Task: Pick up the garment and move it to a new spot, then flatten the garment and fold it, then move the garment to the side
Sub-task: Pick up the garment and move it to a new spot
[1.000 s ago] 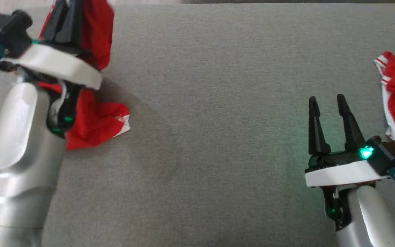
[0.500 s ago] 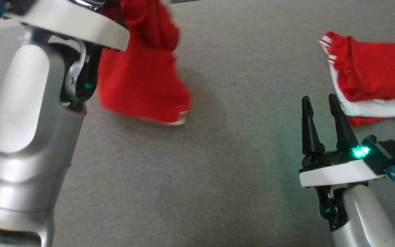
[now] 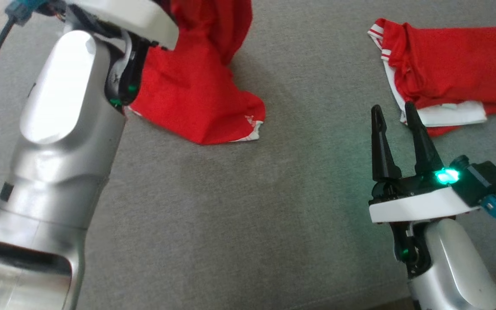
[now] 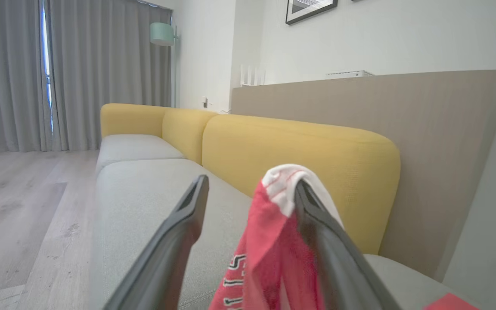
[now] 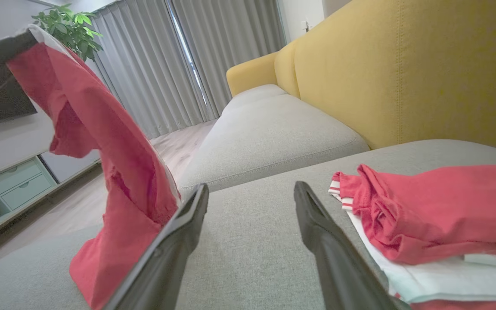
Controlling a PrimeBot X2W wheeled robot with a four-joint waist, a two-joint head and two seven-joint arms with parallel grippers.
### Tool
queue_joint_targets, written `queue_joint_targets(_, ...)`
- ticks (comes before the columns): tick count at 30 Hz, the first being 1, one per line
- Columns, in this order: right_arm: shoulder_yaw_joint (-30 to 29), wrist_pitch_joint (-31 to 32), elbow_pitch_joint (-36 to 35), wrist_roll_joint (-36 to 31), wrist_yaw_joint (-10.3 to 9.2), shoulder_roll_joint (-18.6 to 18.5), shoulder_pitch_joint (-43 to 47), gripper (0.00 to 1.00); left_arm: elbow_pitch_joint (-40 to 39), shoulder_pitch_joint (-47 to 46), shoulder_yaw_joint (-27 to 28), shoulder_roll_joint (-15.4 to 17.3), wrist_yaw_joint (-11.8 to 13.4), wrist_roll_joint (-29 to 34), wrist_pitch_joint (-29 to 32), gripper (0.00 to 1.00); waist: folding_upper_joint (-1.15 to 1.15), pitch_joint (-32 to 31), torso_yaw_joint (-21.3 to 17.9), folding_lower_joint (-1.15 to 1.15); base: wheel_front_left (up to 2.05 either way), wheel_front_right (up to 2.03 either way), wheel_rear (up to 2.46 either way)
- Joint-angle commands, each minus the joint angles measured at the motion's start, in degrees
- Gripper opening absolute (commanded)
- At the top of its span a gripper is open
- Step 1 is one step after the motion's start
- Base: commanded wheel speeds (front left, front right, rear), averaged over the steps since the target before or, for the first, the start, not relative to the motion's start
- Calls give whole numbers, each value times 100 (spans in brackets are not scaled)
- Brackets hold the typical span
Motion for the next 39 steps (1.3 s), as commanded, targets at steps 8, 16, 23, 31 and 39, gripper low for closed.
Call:
queue_joint_targets(8, -129, -61, -121, -246, -5, -19, 53, 100, 217, 279, -58, 442, -291, -26, -448, 100, 0, -301, 729, -1, 0, 0, 0)
queue_joint_targets(16, -148, -61, -32, -308, -5, -19, 55, 100, 52, 463, -738, 475, -414, -163, -151, 100, 0, -482, 1161, -1, 0, 0, 0)
queue_joint_targets(23, -110, -61, 4, -253, -5, -19, 197, 100, -381, 1041, -794, 923, -311, -188, -295, 100, 0, -717, 1280, -1, 0, 0, 0)
queue_joint_targets(31, -209, -61, 36, -383, -5, -19, 469, 100, -1115, 2873, -477, 1208, 349, -450, -926, 100, 0, -973, 1550, -1, 0, 0, 0)
queue_joint_targets(39, -175, -61, 74, -500, -5, -19, 616, 100, -1509, 4462, -227, 872, 986, -416, -1404, 100, 0, -1059, 1653, -1, 0, 0, 0)
